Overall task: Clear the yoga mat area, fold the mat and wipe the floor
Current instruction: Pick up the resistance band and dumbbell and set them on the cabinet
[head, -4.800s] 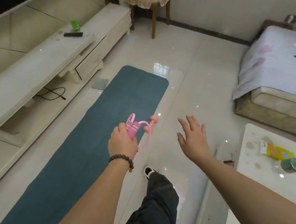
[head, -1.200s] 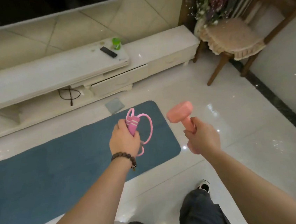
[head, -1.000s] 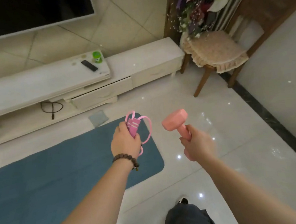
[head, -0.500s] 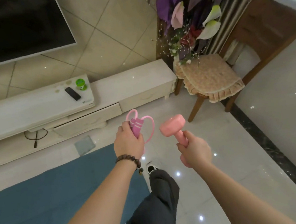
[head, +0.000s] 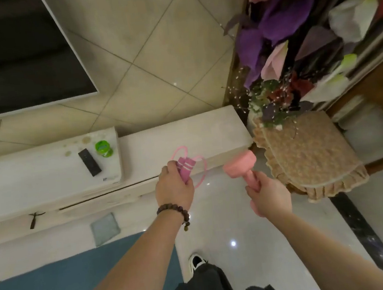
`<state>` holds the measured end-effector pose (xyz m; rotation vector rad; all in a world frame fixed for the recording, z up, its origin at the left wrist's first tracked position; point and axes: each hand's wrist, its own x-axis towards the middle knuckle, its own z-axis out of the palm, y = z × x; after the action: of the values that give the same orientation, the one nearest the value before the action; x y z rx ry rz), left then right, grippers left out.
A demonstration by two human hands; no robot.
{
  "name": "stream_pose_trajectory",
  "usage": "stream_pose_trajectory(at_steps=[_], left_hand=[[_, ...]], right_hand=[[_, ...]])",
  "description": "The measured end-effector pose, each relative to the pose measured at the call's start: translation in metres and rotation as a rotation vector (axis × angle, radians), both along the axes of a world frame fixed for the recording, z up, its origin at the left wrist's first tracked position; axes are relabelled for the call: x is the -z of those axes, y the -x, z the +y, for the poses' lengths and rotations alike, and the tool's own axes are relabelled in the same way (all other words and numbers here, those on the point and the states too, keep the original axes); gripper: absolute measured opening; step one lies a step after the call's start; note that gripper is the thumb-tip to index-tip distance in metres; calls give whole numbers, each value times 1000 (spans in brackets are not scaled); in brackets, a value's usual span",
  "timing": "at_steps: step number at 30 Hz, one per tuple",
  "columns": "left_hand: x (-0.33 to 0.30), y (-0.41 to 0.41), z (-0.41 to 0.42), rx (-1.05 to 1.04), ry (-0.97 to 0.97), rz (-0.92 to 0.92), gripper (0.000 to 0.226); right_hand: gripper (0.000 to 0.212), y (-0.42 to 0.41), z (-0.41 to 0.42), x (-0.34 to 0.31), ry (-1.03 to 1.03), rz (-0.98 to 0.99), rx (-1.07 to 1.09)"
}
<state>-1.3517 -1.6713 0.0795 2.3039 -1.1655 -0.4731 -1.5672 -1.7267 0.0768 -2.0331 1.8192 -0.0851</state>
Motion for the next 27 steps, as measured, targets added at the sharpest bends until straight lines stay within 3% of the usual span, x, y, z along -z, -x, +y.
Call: stream_pose_trajectory(at_steps=[5,12,16,18,21,27], left_hand=[[14,-23,-64,-5,-37,5,33],[56,-46,-154,-43,-98,18,38],[96,-56,-210,-86,-147,61,38],[121,-59,-239,-45,-194,85,34],[165,-66,-284,32,-256,105,33],[268,-81,-352,241,-266,6,32]], right_hand=[[21,-18,-67,23,-122,10,-36],[4,-45,-173,73,-237,-64,-25],[7,-57,-242,113,-222,-52,-78],[9,-62,-278,139,-198,-4,-134],[4,-77,-331,181,-336,-25,-126],[13,-103,-419,289,-275,16,-141]])
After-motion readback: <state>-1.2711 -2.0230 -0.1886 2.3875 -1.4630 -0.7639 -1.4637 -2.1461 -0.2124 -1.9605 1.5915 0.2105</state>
